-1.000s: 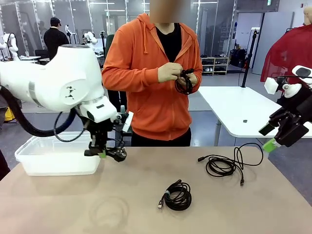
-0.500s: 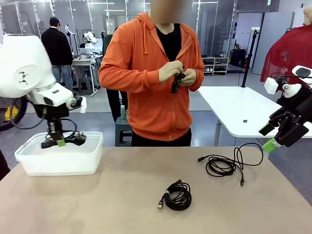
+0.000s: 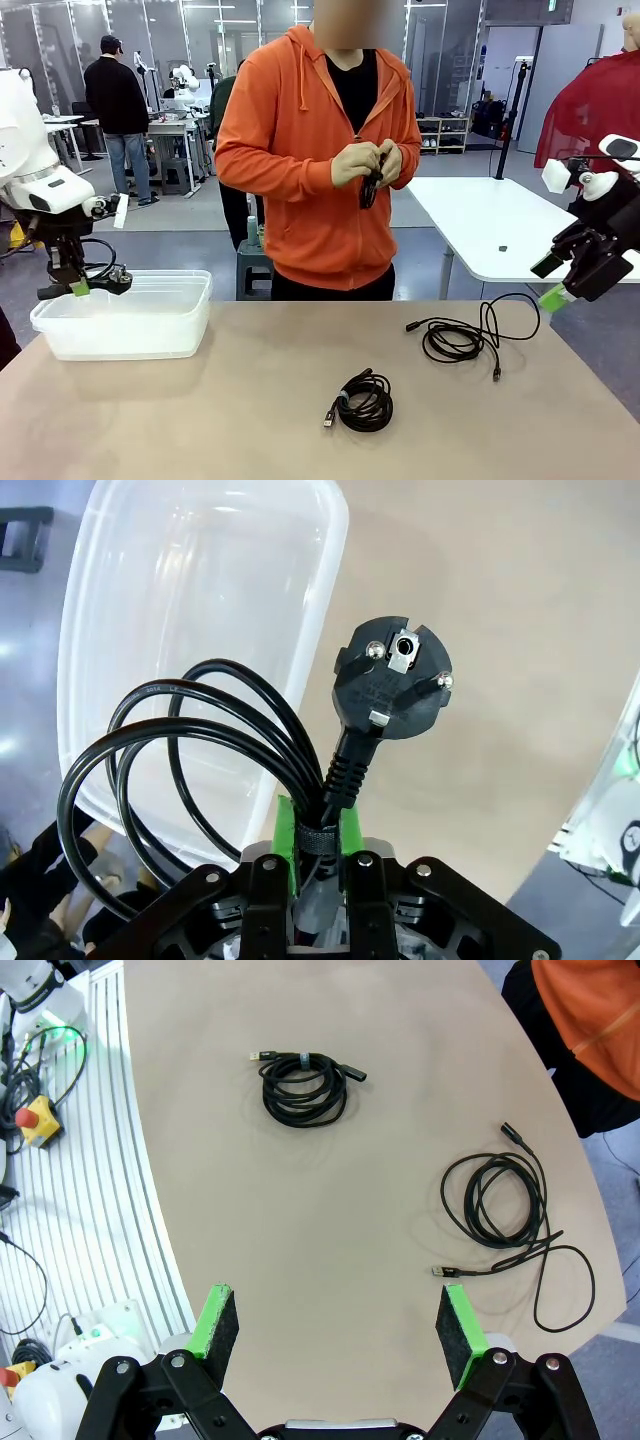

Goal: Organize and store the cables.
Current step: Place the Power Cable into the Organizing box.

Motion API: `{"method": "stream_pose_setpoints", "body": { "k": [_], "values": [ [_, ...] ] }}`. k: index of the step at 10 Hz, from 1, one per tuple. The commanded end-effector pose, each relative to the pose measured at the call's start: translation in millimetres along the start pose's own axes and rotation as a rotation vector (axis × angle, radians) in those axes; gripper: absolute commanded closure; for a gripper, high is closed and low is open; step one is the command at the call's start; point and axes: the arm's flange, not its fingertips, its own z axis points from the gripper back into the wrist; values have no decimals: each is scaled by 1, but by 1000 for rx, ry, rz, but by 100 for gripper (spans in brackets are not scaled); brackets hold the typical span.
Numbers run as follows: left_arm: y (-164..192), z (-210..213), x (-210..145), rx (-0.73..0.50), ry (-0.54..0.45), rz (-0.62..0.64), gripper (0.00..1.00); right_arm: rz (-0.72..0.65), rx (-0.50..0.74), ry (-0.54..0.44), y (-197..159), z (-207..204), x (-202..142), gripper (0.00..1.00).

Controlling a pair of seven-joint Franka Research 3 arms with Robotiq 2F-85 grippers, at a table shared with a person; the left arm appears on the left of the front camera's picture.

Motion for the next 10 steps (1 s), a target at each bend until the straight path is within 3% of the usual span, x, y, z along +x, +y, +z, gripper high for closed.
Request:
{"method": "stream_pose_setpoints", "body": {
  "k": [1,6,7,8,10],
  "values": [
    [-1,-1,6,5,12,18,100,-3,-8,-2,-2,0,4,0],
    [-1,-1,6,5,12,18,100,-3,-8,-2,-2,0,4,0],
    [-2,-3,5,-6,2,0,81,-3,-8,-2,-2,0,4,0],
    [14,-1,-8,34,-37,-130,81,-3,-8,-2,-2,0,4,0],
    [39,-1,-27,7,-17,-131,81,-3,-8,-2,-2,0,4,0]
  ]
}}
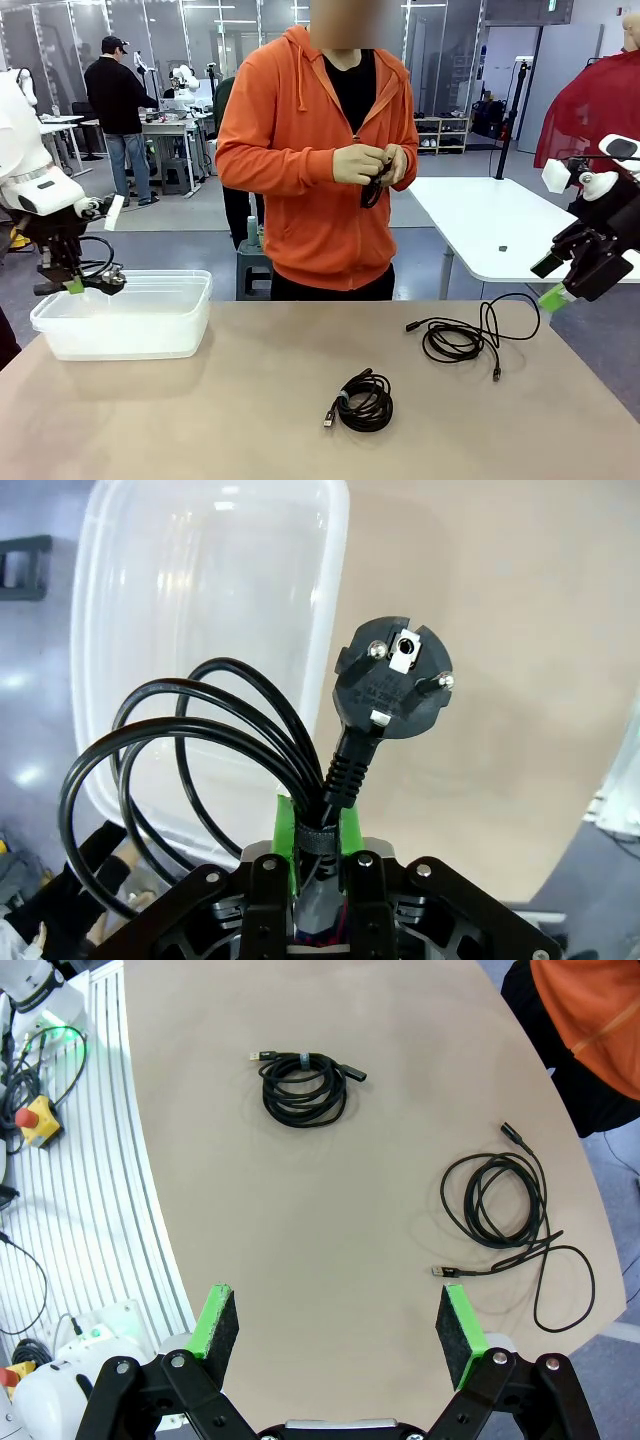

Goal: Organize and store the cables.
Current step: Place the Power Cable into the Organizing box.

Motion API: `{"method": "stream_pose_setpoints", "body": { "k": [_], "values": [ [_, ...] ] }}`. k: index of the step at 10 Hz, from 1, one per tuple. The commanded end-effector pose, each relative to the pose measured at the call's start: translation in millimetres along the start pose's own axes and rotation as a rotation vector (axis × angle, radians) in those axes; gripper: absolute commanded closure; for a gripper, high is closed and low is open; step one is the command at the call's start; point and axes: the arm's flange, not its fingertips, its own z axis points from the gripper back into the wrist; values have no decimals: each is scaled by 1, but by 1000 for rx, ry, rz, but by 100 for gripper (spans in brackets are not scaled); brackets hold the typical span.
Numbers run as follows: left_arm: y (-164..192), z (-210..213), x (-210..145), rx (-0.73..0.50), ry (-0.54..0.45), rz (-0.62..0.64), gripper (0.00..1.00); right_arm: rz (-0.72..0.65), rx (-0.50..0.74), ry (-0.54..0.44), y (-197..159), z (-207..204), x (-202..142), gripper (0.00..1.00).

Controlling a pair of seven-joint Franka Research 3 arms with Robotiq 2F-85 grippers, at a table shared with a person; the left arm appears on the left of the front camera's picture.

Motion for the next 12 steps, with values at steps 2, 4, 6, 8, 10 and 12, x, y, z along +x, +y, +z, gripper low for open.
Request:
{"method": "stream_pose_setpoints", "body": {
  "k": [2,4,6,8,10,12],
  "values": [
    [36,-12,-19,-47,-32,-68,81,-3,-7,-2,-2,0,4,0],
    [54,-26,-24,-59,-43,-120,81,-3,-7,-2,-2,0,4,0],
    [70,-47,-28,-53,-16,-117,81,-3,-7,-2,-2,0,4,0],
    [80,-66,-24,-100,-16,-98,81,-3,-7,-2,-2,0,4,0],
    [93,-91,-20,-125,-21,-100,81,-3,-7,-2,-2,0,4,0],
    [103,-111,-18,-105,20,-69,81,-3,-7,-2,-2,0,4,0]
  ]
}}
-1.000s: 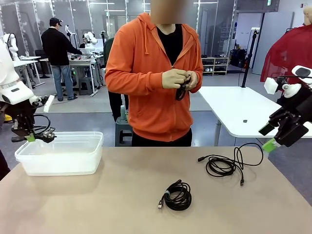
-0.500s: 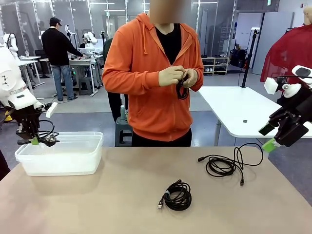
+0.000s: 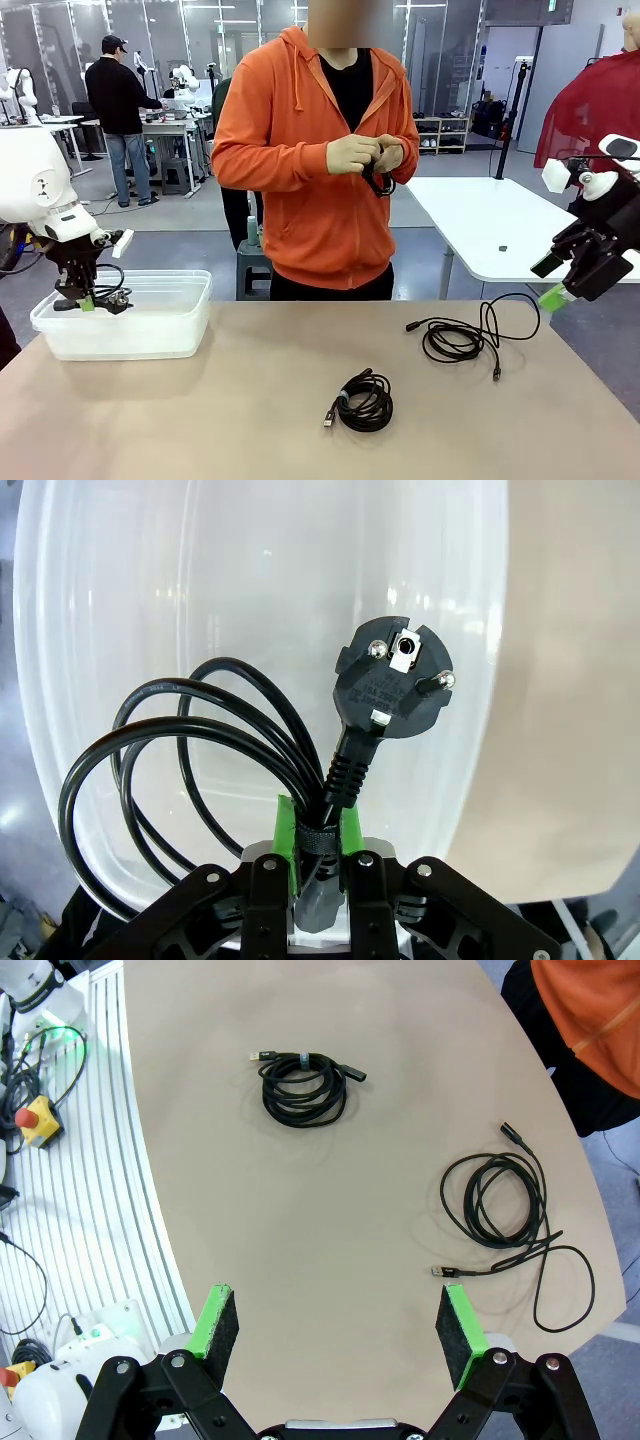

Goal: Organize and store the cables.
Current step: Place the Power Cable into the Organizing box.

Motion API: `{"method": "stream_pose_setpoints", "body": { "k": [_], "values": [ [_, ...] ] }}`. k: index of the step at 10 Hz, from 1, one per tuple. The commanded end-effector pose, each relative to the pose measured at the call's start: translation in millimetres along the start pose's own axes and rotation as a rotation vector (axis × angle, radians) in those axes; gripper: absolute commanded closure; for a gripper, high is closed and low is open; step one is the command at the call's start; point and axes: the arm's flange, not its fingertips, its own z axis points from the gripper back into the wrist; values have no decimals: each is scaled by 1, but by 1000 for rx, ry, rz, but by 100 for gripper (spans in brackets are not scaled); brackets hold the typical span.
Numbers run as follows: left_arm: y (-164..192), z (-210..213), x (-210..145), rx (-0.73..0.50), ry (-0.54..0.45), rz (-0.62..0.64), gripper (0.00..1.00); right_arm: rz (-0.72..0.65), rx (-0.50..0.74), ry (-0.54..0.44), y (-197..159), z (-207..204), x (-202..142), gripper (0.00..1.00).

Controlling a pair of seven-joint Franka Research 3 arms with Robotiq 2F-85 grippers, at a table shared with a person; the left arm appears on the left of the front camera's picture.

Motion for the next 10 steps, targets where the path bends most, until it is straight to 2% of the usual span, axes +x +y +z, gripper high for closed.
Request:
{"method": "stream_pose_setpoints", "body": {
  "k": [1,3,8,10],
  "values": [
    [19,-7,0,0,13,31,81,-3,-7,-2,-2,0,4,0],
    [23,-19,4,-20,3,23,81,-3,-7,-2,-2,0,4,0],
    [14,-18,0,-37,25,24,79,-3,-7,-2,-2,0,4,0],
    [10,-18,-1,-40,33,18,59,-3,-7,-2,-2,0,4,0]
  ]
}}
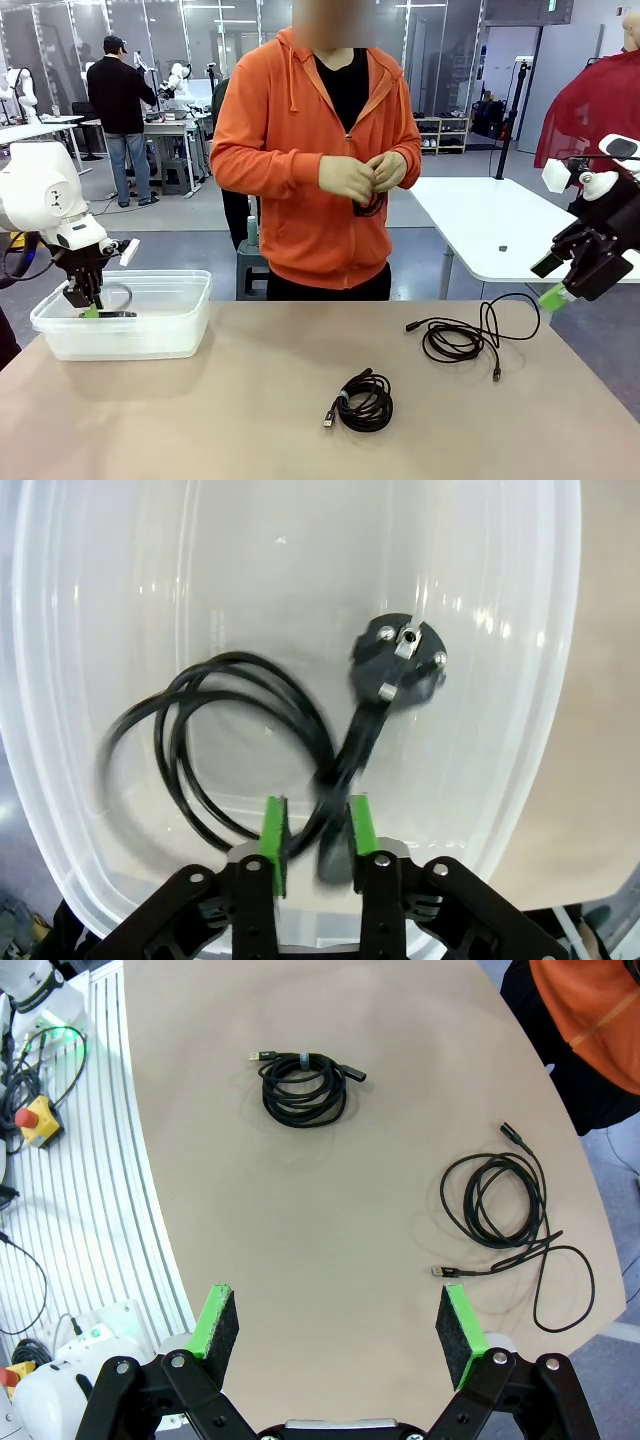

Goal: Organize and store the cables.
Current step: Place the Power Cable into the Organizing box.

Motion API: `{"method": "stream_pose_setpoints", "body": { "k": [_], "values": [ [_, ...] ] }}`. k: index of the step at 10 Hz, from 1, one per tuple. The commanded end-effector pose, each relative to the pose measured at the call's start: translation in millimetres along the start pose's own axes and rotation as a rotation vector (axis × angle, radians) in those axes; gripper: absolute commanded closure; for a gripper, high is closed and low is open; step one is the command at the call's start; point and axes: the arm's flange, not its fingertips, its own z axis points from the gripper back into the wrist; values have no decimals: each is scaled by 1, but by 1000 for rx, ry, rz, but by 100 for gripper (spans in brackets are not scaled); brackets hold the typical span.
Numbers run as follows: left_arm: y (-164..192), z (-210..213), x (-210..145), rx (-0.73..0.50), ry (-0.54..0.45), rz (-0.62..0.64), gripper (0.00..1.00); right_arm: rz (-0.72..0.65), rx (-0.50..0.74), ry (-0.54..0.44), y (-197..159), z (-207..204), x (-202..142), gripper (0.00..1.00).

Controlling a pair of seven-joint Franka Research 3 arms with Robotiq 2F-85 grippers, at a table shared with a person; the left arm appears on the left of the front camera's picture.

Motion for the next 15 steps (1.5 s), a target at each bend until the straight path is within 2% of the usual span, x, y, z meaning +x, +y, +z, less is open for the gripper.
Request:
{"method": "stream_pose_setpoints", "body": {
  "k": [1,2,3,4,5,6,7,8,9,15],
  "values": [
    [-6,7,-2,-11,19,12,47,-3,-7,-2,-2,0,4,0],
    [-6,7,-3,-9,23,11,55,-3,-7,-2,-2,0,4,0],
    [-7,9,-2,-6,23,4,27,-3,-7,-2,-2,0,4,0],
    [-7,9,-2,-4,20,3,35,-3,-7,-2,-2,0,4,0],
    [-8,10,-3,0,14,5,6,-3,-7,-2,-2,0,4,0],
    [-12,11,-4,0,9,8,14,-3,-7,-2,-2,0,4,0],
    [-21,10,-4,-1,15,23,0,-3,-7,-2,-2,0,4,0],
    [-31,8,-7,4,-18,32,0,-3,-7,-2,-2,0,4,0],
    [-5,9,-2,7,8,1,0,-3,-7,-2,-2,0,4,0],
    [-5,9,-2,7,8,1,0,-3,-7,-2,-2,0,4,0]
  ]
}}
